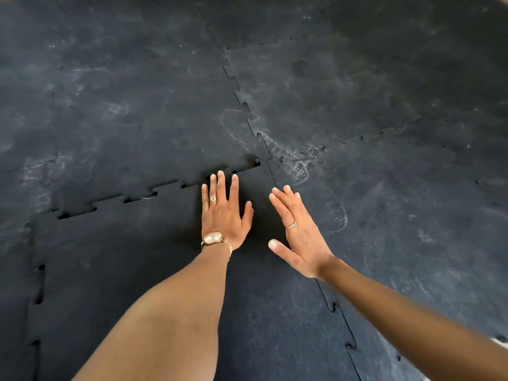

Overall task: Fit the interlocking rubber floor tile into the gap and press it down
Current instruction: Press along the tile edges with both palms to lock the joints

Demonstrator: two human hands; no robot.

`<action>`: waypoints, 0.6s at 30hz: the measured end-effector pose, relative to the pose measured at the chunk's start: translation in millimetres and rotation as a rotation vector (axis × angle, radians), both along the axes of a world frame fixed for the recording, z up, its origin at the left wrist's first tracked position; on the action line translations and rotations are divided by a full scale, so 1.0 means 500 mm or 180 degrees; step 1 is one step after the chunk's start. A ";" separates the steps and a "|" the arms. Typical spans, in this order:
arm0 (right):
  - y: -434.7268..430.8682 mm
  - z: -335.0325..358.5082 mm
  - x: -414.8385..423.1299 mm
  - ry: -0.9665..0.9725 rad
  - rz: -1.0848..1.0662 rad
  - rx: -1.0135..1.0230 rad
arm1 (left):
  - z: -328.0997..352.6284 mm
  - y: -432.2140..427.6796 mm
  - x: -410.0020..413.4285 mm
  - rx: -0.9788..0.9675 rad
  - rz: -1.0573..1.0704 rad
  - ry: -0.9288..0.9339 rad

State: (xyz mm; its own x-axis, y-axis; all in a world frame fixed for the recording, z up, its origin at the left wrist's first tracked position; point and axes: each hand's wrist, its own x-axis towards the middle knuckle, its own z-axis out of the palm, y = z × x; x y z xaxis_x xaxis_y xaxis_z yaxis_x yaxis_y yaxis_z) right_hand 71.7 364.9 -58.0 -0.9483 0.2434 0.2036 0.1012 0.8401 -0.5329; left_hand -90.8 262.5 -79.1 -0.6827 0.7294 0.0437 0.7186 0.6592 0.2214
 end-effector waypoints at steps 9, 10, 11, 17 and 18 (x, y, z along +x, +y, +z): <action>-0.003 -0.027 0.005 -0.0887 0.0245 0.0492 | -0.001 -0.001 0.000 -0.0002 -0.0043 -0.0038; -0.001 -0.015 -0.003 -0.0740 0.0138 0.0090 | -0.002 -0.001 -0.001 0.0030 -0.0049 -0.0071; 0.005 0.003 -0.018 -0.0520 -0.0057 -0.0309 | -0.003 0.001 -0.003 0.0064 -0.0052 -0.0107; 0.084 0.051 -0.197 0.0550 -0.0464 0.0241 | -0.007 -0.001 -0.003 0.0156 0.0016 -0.0109; 0.090 0.025 -0.210 0.0273 -0.0448 0.0246 | -0.008 -0.002 -0.004 0.0151 0.0011 -0.0090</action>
State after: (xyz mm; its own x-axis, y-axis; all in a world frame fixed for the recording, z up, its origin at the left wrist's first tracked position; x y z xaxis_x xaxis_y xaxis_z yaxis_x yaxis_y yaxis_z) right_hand -33.4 409.7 -45.7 -0.8843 0.3531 0.3055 0.1776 0.8595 -0.4792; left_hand -92.7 261.6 -83.2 -0.6867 0.7246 0.0587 0.7093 0.6500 0.2728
